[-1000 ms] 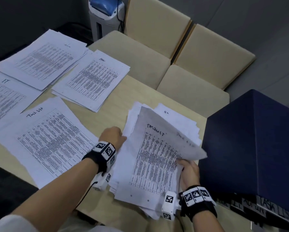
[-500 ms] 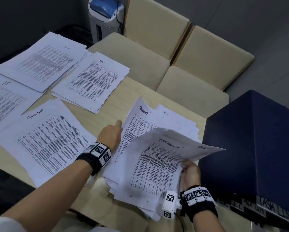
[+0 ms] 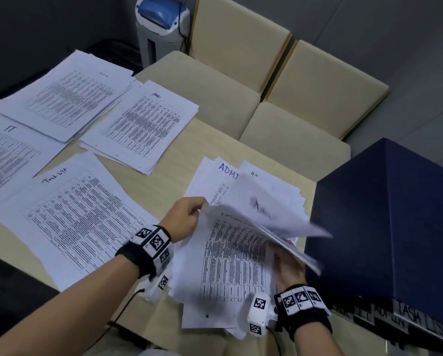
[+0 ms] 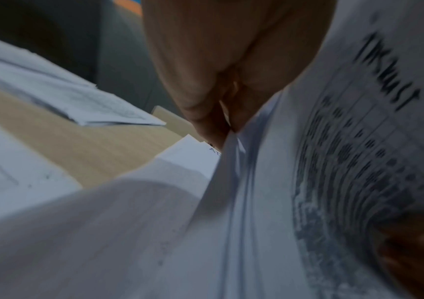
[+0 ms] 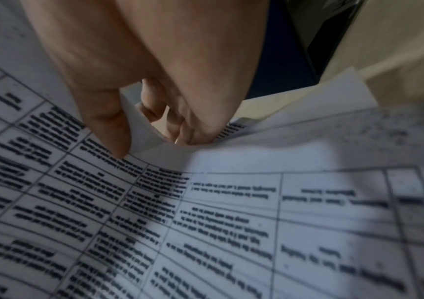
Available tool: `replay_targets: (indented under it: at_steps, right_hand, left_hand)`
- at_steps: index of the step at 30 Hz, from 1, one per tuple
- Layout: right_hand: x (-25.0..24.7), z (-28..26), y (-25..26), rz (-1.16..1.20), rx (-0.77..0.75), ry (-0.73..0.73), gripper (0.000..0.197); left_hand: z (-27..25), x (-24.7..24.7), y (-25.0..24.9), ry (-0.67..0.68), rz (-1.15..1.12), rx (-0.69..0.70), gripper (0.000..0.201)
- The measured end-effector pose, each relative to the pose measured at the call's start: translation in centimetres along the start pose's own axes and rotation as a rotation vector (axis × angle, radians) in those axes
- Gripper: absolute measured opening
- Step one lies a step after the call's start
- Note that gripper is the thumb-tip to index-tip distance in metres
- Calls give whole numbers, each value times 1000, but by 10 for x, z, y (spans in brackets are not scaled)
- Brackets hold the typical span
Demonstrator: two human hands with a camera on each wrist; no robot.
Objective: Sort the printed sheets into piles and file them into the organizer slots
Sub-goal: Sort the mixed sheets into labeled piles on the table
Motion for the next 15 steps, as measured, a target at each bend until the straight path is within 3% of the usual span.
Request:
replay_targets:
  at_steps: [2, 4, 7, 10, 13, 15]
  right_hand:
    - [-2, 6, -7, 23, 47, -15, 24]
    - [-7, 3, -11, -38, 114, -85, 23]
    - [-16, 3, -4, -273, 18, -149, 22]
    - [-13, -6, 25, -180, -97, -209, 35]
    - [1, -19, 71, -114, -234, -139, 51]
    - [14, -31, 109, -189, -373, -94, 36]
  left_hand:
    - [-1, 4, 8, 42, -168, -85, 46]
    - [0, -2, 15, 0, -221, -136, 46]
    - [-2, 2, 13, 90, -190, -143, 51]
    - [-6, 15, -7, 169, -164, -141, 42]
    - [2, 12, -48, -13, -343, -20, 35]
    - [7, 4, -83, -163, -325, 115, 32]
Point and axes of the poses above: each hand's wrist, its own z-axis towards the middle knuckle, its own x-axis out of the palm, y = z × x, the point moved 8 cm from there along z, towards the middle knuckle, and after that the axes turned 15 degrees about -z, right-handed, at the moved point
